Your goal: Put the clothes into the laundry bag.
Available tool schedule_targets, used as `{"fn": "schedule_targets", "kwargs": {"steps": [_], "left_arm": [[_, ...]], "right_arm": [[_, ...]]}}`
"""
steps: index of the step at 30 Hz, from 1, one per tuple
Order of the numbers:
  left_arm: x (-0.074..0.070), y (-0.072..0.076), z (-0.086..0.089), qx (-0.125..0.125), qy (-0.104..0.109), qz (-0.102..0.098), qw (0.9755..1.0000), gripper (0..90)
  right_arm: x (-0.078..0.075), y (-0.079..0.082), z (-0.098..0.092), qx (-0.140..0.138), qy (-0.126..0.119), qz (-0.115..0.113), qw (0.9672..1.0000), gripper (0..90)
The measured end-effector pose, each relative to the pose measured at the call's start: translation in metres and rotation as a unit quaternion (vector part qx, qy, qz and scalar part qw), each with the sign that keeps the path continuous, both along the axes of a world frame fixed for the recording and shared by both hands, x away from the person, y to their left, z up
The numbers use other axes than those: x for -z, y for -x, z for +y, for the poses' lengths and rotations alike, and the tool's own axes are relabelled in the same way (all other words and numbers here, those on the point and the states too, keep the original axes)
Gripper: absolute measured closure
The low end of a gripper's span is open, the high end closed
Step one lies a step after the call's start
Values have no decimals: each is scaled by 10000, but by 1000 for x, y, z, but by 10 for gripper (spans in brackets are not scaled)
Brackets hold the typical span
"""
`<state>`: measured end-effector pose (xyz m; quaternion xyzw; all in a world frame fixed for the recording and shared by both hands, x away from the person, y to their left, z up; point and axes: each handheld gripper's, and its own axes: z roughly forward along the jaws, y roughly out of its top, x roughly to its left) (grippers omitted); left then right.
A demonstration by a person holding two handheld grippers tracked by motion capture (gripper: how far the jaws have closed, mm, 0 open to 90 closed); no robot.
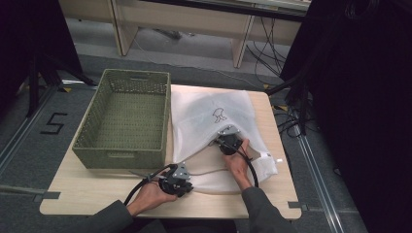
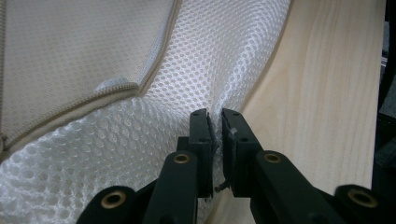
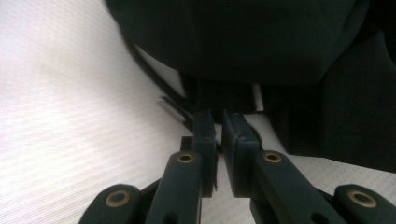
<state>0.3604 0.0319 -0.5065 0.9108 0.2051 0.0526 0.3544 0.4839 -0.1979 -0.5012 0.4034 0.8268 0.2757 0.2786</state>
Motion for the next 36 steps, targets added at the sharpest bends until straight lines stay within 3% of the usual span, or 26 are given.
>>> {"fn": "schedule_targets", "kwargs": {"steps": [4, 5, 7, 9, 11, 13, 14, 15, 17, 18, 19, 20, 22, 23, 24, 25, 26, 27, 28, 29, 30, 31, 32, 33, 34, 36], "left_arm": [[1, 1, -1, -57, 61, 15, 10000, 826], [0, 0, 0, -12, 2, -5, 10000, 827], [0, 0, -1, 0, -29, -19, 10000, 826], [0, 0, -1, 25, -50, -43, 10000, 825], [-1, 1, -1, 7, -75, -45, 10000, 825], [-1, 1, -1, 3, -70, -39, 10000, 822], [-1, 1, -1, 2, -65, -57, 10000, 820], [-1, 1, -1, -4, -60, -46, 10000, 819], [-1, 1, -1, 37, -77, -85, 9999, 806], [-1, 1, -1, 67, -92, -117, 9999, 802], [-2, 1, -2, 67, -89, -125, 9999, 798], [-1, 2, -2, 36, -49, -88, 9999, 788], [-4, 5, -1, -56, 95, -42, 9999, 753], [-9, 4, 1, 51, -9, -122, 9999, 744], [-10, 8, 0, -166, 316, -97, 9993, 728], [-13, 10, 2, -216, 391, -68, 9990, 701], [-17, 11, 5, -151, 382, -103, 9991, 693], [-22, 14, 8, -217, 479, -90, 9986, 691], [-25, 15, 11, -180, 453, -73, 9988, 676], [-28, 18, 14, -259, 558, -79, 9981, 663], [-31, 20, 18, -274, 616, -61, 9977, 650], [-35, 22, 24, -253, 531, -112, 9982, 640], [-38, 25, 30, -311, 576, -132, 9978, 631], [-40, 26, 34, -353, 597, -119, 9975, 614], [-42, 28, 40, -392, 617, -106, 9973, 599], [-48, 31, 54, -477, 564, -164, 9971, 565]], "right_arm": [[-24, 24, 3, -127, -494, 304, 9982, 806], [-31, 31, 2, -270, -564, 292, 9976, 796], [-44, 46, -2, -429, -864, 441, 9944, 761], [-54, 56, -8, -591, -1048, 393, 9920, 730], [-61, 63, -15, -544, -1390, 396, 9880, 651], [-64, 64, -20, -526, -1616, 391, 9847, 602], [-66, 64, -22, -497, -1631, 400, 9845, 579], [-65, 61, -23, -649, -1649, 316, 9837, 559], [-67, 61, -19, -654, -1851, 553, 9790, 524], [-66, 60, -16, -660, -1866, 624, 9782, 523], [-64, 59, -13, -612, -1958, 610, 9768, 524], [-64, 56, -11, -631, -1873, 638, 9782, 528], [-62, 50, -8, -642, -2025, 757, 9742, 528], [-61, 47, -5, -599, -2150, 747, 9719, 527], [-61, 45, -3, -560, -2146, 785, 9719, 528], [-61, 46, 1, -431, -2284, 921, 9682, 543], [-60, 43, 0, -523, -2149, 814, 9718, 572], [-60, 42, 2, -528, -2182, 778, 9714, 607], [-60, 42, 3, -486, -2298, 836, 9684, 685], [-61, 42, 3, -458, -2254, 764, 9702, 746], [-60, 41, 2, -600, -2261, 668, 9700, 793], [-61, 42, 2, -574, -2249, 595, 9709, 836], [-63, 45, 3, -521, -2315, 666, 9692, 849], [-64, 45, 1, -638, -2193, 519, 9722, 861], [-66, 49, 3, -521, -2225, 638, 9714, 869], [-67, 52, 1, -658, -2138, 474, 9735, 877]]}}
